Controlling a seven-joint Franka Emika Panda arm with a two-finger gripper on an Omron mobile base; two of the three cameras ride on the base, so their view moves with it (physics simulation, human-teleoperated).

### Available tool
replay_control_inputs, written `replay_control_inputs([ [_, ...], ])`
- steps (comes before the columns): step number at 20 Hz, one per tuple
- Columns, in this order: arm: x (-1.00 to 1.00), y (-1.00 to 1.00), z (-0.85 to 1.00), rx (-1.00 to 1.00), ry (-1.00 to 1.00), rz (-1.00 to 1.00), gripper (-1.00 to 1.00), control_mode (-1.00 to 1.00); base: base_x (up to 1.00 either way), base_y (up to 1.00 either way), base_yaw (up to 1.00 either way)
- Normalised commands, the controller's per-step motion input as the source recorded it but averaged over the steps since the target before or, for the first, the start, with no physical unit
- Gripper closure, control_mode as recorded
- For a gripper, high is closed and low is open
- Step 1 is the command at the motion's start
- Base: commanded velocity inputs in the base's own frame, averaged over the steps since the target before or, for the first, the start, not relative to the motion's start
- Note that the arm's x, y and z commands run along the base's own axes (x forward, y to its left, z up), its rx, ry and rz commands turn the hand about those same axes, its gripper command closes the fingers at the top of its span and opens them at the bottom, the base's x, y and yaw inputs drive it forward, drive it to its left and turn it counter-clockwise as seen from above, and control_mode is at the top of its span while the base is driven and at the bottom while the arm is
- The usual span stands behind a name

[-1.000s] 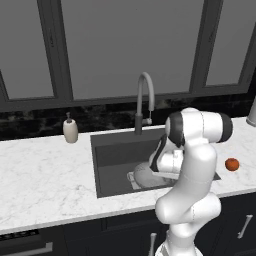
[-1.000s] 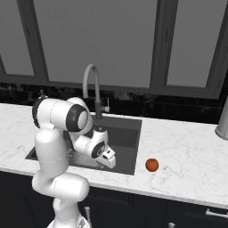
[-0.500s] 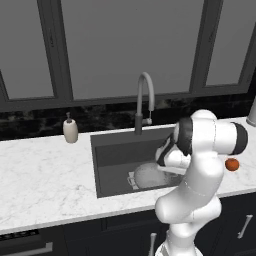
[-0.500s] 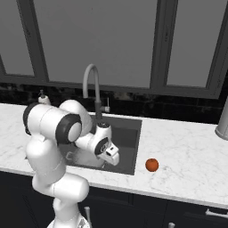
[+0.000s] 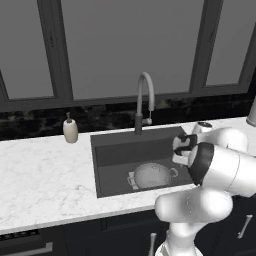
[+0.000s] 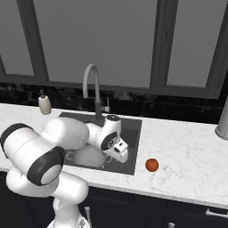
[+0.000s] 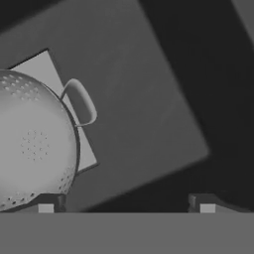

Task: Put the colander in the sink, put the orange in the colander, and turn on the sink faucet and pour water over the colander.

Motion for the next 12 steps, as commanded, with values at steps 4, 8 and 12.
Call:
replay_control_inputs([
  [4, -0.41, -0.30, 0.86, 0.00, 0.00, 0.00, -1.00, -1.00, 0.00, 0.00, 0.00],
  [8, -0.42, -0.31, 0.90, 0.00, 0.00, 0.00, -1.00, -1.00, 0.00, 0.00, 0.00],
  [12, -0.58, -0.43, 0.75, 0.00, 0.00, 0.00, -1.00, -1.00, 0.00, 0.00, 0.00],
])
